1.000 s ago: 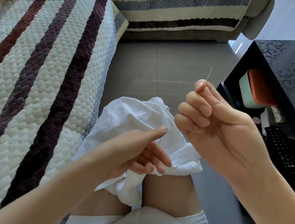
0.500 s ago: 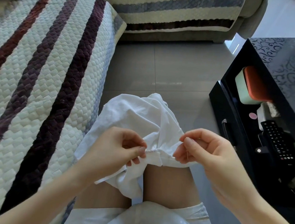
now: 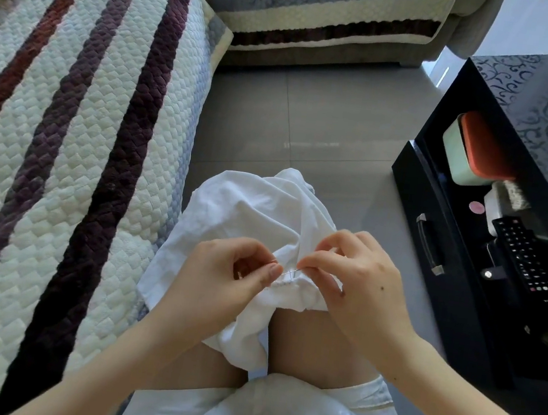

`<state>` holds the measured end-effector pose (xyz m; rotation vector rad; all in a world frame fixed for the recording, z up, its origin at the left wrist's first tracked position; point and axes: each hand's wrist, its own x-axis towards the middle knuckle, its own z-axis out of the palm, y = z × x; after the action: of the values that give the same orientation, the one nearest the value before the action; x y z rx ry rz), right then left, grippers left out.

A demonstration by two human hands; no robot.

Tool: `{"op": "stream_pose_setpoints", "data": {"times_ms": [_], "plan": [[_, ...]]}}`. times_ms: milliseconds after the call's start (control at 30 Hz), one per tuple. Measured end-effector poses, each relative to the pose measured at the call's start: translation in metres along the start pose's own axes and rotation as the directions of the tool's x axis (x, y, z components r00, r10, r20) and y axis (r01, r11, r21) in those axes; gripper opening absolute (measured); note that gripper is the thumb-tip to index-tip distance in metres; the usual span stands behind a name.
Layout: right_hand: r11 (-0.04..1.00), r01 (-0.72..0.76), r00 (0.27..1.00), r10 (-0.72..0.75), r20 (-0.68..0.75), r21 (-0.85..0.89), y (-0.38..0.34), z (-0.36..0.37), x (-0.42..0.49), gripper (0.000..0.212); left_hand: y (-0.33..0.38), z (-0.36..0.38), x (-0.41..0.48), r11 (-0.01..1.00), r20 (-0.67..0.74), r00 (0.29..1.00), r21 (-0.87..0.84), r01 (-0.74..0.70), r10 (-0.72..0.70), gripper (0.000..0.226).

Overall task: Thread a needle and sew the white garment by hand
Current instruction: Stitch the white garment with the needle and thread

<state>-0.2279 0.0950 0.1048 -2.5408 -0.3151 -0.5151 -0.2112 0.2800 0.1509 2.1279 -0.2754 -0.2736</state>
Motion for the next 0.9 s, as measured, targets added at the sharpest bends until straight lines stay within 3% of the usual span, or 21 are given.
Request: {"op": "stream_pose_setpoints", "data": {"times_ms": [100,167,233,333,467,600,767,900], "plan": [[0.983,-0.040,0.995,0.023,0.097,0.179,0.003,0.000,0.001,0.023,-0.002,-0.003,0.004,0.998,0.044,0.998,-0.032,0.055,-0.054,0.013],[0.902,-0.156,0.974,0.073,0.215,0.403,0.006,-0.003,0.001,0.021,-0.004,-0.004,0.007,0.989,0.092,0.990,-0.086,0.118,-0.110,0.013],[0.824,-0.231,0.957,0.097,0.273,0.517,0.006,-0.005,0.001,0.018,-0.007,-0.005,0.009,0.973,0.151,0.975,-0.139,0.185,-0.163,0.012],[0.788,-0.236,0.959,0.094,0.268,0.569,0.004,-0.006,0.000,0.009,-0.009,-0.004,0.012,0.949,0.241,0.951,-0.197,0.244,-0.195,0.011],[0.691,-0.309,0.939,0.110,0.327,0.653,0.002,-0.008,-0.001,0.023,-0.010,-0.002,0.011,0.914,0.332,0.923,-0.279,0.294,-0.196,0.020],[0.647,-0.303,0.937,0.067,0.344,0.700,-0.002,-0.011,0.001,0.030,-0.012,0.002,0.013,0.910,0.334,0.917,-0.271,0.313,-0.216,0.028],[0.585,-0.342,0.921,0.053,0.385,0.736,-0.001,-0.012,0.001,0.013,-0.012,0.006,0.012,0.901,0.324,0.913,-0.271,0.339,-0.246,0.030],[0.622,-0.322,0.934,0.089,0.345,0.714,-0.003,-0.011,0.000,0.012,-0.013,0.007,0.012,0.893,0.311,0.910,-0.271,0.361,-0.274,0.028]]}}
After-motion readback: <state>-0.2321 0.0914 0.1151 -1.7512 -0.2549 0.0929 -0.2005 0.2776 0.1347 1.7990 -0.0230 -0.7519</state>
